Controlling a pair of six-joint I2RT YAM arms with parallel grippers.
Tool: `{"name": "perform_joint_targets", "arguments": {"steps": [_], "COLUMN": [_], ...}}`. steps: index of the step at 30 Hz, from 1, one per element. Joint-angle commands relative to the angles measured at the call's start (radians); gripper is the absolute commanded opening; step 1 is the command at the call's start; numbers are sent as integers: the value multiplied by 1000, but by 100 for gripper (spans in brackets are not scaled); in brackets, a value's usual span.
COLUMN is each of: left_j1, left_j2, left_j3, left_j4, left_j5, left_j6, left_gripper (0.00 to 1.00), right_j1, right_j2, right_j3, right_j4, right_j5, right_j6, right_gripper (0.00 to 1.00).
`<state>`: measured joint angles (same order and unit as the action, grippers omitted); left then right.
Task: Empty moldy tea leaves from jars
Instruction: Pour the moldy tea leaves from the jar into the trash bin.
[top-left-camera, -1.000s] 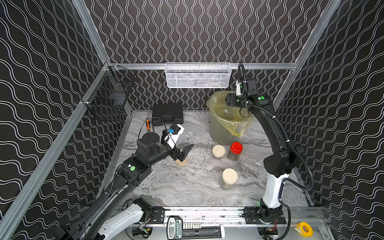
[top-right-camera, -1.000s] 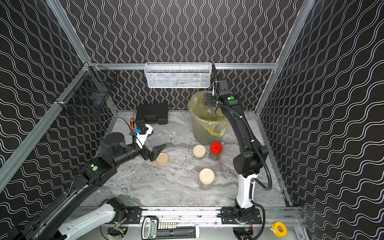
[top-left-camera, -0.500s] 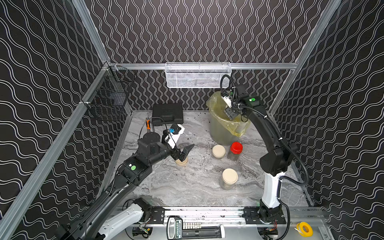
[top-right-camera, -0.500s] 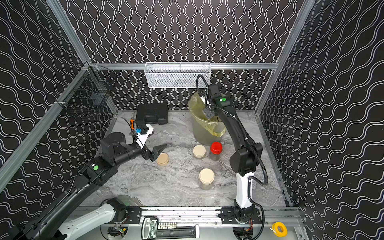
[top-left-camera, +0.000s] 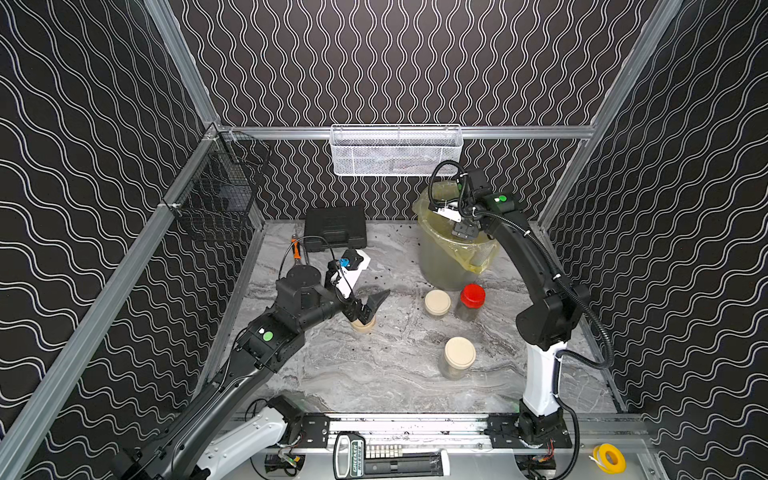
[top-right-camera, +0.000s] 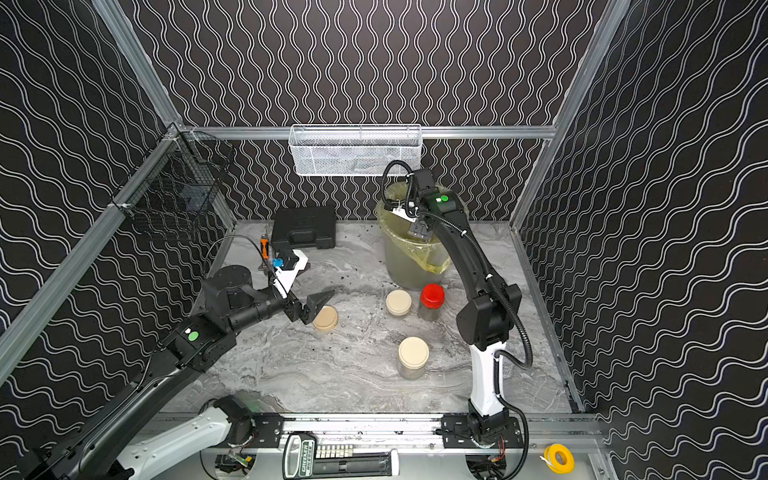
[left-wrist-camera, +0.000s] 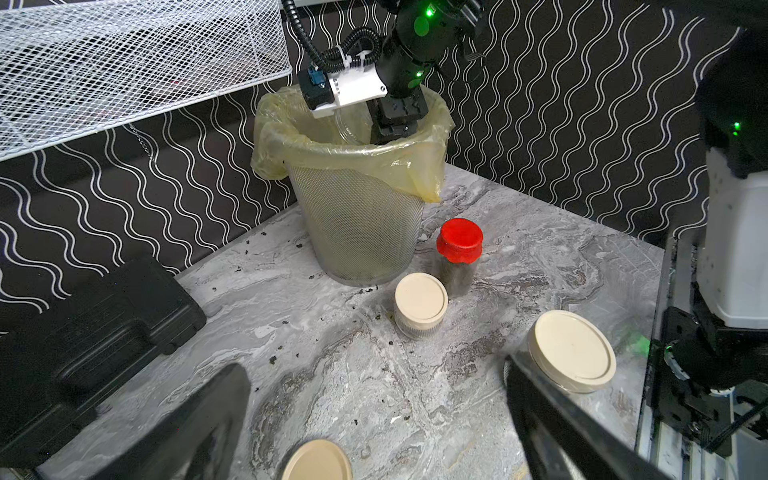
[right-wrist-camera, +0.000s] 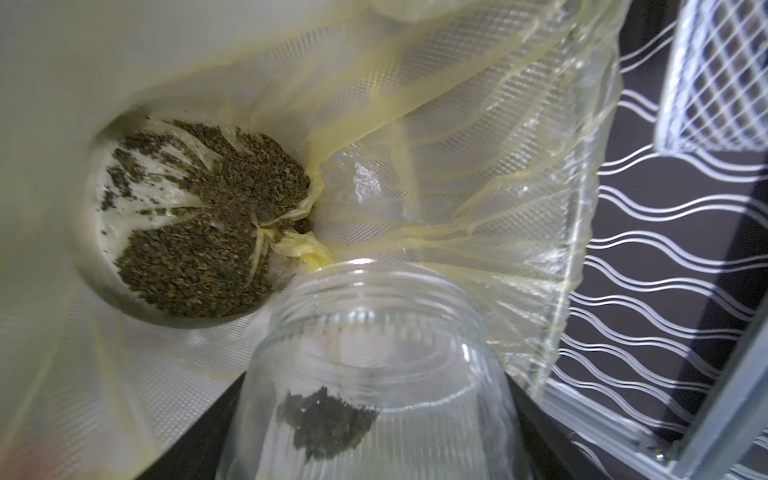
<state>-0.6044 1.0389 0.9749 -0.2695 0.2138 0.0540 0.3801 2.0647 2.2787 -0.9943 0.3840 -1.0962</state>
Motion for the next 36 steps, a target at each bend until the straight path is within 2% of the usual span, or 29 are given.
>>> {"name": "perform_joint_targets", "arguments": {"steps": [1, 8, 11, 13, 18, 22, 25, 27, 32, 34, 36], "left_j1": [-1, 0, -1, -2, -1, -3, -2, -3, -3, -3, -5], "left_j2": [-1, -3, 0, 3, 3, 6, 8, 7, 17, 22, 34], "left_j3": [-2, -8, -11, -8, -13, -10, -7, -5, -2, -1, 13], "left_j4": [37, 44, 52, 50, 52, 46, 43, 42, 43, 53, 73], "left_j5": [6, 8, 12, 13, 7, 4, 3, 6, 3, -2, -7], "left_j6": [-8, -8, -8, -8, -2, -3, 0, -4, -13, -34, -114], "left_gripper": [99, 99, 99, 99, 99, 99, 99, 99, 99, 99, 99], "right_j1": [2, -1, -6, -9, -13, -39, -122, -191, -242, -250, -250], "right_j2": [-22, -40, -64, -89, -140, -121, -33, 9, -54, -86, -110], "right_j3": [-15, -51, -53, -55, -86, -38, 115, 146, -38, -93, -109], "right_j4": [66, 87, 95, 132, 238, 171, 11, -46, 94, 158, 190], "right_j5": [13, -2, -79, -116, -78, -107, -310, -489, -699, -735, -724], "right_j6": [-91, -62, 15, 107, 365, 629, 961, 1138, 1312, 1366, 1384], "right_gripper": [0, 0, 0, 0, 0, 0, 0, 0, 0, 0, 0]}}
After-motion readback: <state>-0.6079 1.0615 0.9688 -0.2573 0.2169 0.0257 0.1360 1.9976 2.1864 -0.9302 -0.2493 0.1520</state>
